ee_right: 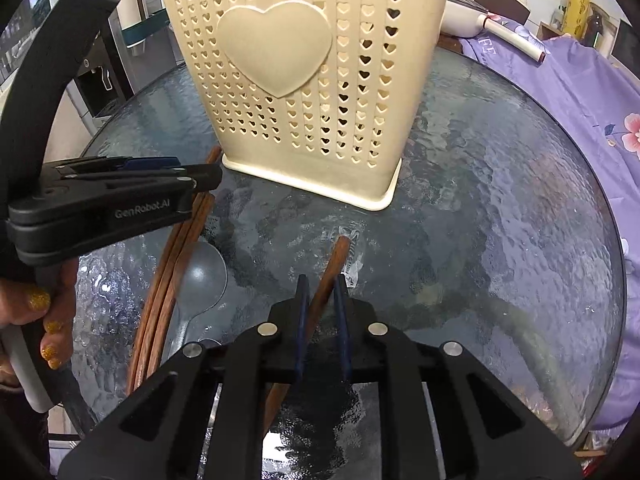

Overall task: Organize utensils
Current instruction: 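Close left tool on a brown chopstick while right tool grasps another brown chopstick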

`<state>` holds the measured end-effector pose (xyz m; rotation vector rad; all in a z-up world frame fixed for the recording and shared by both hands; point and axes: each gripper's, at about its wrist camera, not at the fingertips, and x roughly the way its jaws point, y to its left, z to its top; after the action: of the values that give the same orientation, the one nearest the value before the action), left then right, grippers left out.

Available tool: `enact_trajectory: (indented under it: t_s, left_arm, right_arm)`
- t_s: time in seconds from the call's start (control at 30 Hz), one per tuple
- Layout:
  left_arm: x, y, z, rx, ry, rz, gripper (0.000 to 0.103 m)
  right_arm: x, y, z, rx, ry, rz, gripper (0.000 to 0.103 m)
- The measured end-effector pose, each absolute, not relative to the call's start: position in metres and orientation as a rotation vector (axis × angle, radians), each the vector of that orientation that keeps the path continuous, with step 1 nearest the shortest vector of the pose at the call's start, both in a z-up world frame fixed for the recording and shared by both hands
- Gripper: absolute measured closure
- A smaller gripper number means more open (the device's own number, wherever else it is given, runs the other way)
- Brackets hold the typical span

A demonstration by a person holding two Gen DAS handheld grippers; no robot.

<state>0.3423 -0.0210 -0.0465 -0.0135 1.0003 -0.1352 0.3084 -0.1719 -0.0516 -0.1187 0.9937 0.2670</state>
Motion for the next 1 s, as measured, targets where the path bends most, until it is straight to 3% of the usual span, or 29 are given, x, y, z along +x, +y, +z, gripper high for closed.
enact_trajectory:
  t_s: [0.13,0.57,1.0]
  left_arm:
    - [0.346,-0.023,-0.047,0.002,1.002,-0.131,0.075]
    - [0.349,-0.022,-0.049,0.078,1.006,-0.124,0.092]
    - [0.343,-0.013,-0.049,0.023,1.014,-0.138,0.096]
  right_arm:
    - [0.31,-0.175,-0.052,-0.116,0.996,0.276,0.09]
    - [0.313,-0.174,-0.052,-0.123,0.999,0.28,0.09]
    - [0.313,-0.187,-0.052,-0.039,0.995,0.296,0.094]
